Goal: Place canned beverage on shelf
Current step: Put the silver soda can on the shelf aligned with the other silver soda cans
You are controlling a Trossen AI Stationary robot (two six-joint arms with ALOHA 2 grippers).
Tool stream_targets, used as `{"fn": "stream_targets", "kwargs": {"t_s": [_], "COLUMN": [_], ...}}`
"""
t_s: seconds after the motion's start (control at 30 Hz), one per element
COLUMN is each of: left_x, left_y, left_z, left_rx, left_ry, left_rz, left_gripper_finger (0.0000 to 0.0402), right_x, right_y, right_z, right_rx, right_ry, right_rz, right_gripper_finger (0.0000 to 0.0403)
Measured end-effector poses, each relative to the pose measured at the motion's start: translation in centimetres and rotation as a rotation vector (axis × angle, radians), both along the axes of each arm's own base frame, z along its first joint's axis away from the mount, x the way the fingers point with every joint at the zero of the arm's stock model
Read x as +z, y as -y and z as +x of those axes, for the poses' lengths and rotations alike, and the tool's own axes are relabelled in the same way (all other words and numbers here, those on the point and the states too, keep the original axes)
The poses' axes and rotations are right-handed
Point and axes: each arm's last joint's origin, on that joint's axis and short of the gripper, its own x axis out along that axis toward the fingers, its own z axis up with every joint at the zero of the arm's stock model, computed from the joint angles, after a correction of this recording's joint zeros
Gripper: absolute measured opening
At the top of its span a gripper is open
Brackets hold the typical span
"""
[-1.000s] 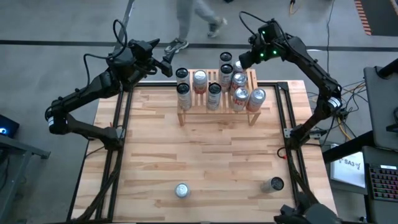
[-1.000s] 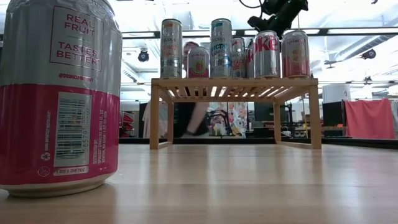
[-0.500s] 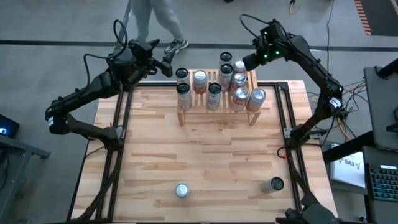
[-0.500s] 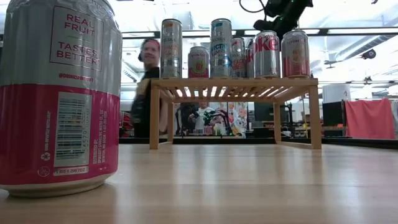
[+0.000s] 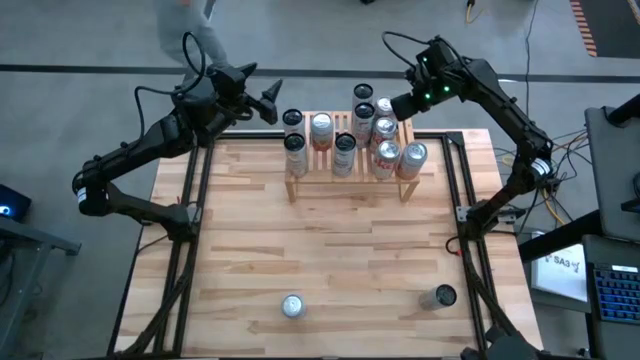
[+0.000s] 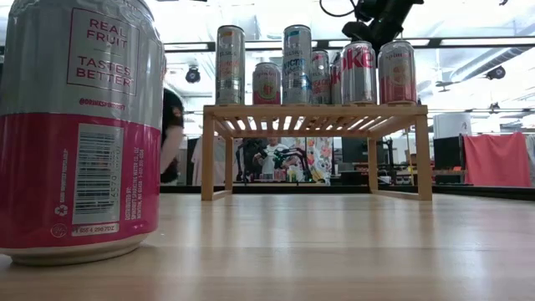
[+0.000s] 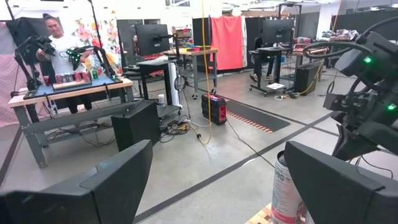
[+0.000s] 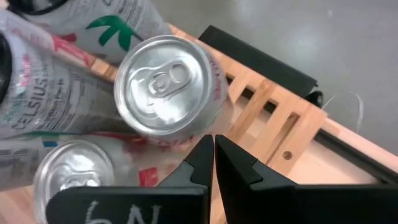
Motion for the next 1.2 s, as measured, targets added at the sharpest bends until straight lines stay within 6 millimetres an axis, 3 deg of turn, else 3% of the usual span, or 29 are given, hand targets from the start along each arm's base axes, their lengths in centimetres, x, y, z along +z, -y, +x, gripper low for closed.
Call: {"fn": "stream_targets", "kwargs": {"t_s": [0.5, 0.8, 1.0, 1.2], "left_x": [0.0, 0.0, -0.1, -0.1], "left_y": [0.0, 0.0, 0.0, 0.0], "left_z": [0.0, 0.1, 0.1, 0.1], "left_rx": [-0.001, 0.0, 0.0, 0.0], "left_ry": [0.009, 0.008, 0.007, 0.007], "left_rz": [-0.007, -0.008, -0.008, -0.008], "left_gripper_finger": [0.035, 0.035, 0.035, 0.035], "right_x": [0.8, 0.9, 1.7, 0.5], "right_y": [0.8, 0.3, 0.6, 1.6], "right_z": [0.3, 0.9, 1.8, 2.6], "right_rx": [-0.038, -0.016, 0.058, 0.094], "right_ry": [0.067, 0.086, 0.132, 0.124], "right_rz": [-0.091, -0.086, -0.212, -0.188], "right_gripper_finger": [0.0009, 0.0009, 0.0009, 0.0009]}}
